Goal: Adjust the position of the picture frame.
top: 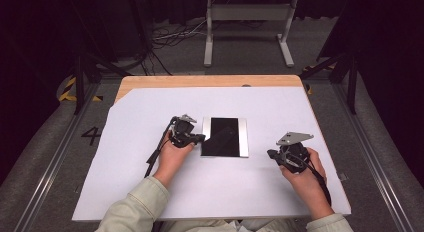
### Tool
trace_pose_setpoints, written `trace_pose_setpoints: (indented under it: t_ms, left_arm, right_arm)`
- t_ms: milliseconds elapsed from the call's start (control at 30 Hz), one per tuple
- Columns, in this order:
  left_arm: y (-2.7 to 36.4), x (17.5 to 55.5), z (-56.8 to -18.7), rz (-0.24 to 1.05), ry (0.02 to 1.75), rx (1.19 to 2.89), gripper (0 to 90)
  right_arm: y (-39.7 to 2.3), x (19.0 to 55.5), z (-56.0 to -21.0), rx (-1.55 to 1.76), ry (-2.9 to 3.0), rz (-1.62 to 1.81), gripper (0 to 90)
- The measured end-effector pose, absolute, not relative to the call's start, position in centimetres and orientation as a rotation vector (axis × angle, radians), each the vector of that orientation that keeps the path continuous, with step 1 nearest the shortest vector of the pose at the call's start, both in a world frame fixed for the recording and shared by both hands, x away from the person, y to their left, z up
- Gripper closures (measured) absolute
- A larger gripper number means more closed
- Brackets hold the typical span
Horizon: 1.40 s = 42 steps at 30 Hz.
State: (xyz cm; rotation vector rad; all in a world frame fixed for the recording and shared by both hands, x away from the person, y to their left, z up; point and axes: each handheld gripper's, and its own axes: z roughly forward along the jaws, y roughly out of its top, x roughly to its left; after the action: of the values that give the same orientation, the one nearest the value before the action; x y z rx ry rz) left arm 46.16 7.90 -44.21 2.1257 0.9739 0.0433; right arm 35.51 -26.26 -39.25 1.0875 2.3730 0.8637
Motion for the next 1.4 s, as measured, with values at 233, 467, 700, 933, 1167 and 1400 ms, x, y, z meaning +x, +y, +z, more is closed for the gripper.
trace_pose_setpoints:
  t_ms: [233,467,700,933,1167,1400]
  left_arm:
    - [7.5,45.8,-44.2,-0.005,0.944,2.137,90.0]
    - [5.2,43.9,-43.8,-0.034,0.839,2.223,90.0]
    - [2.7,42.3,-43.6,-0.051,0.744,2.28,90.0]
    - [1.5,41.6,-43.6,-0.104,0.678,2.3,90.0]
    - [3.4,43.0,-42.5,0.038,0.77,2.229,90.0]
    - [6.1,45.9,-42.6,0.145,0.936,2.075,90.0]
  right_arm:
    - [-26.3,35.5,-39.2,1.089,2.371,0.865,90.0]
    - [-26.4,35.4,-39.1,1.087,2.366,0.87,90.0]
    - [-26.4,35.4,-39.0,1.09,2.369,0.873,90.0]
    - [-26.5,35.4,-39.1,1.095,2.37,0.873,90.0]
    - [-27.2,35.6,-39.4,1.155,2.367,0.87,90.0]
    - [-27.5,35.0,-39.3,1.166,2.356,0.867,90.0]
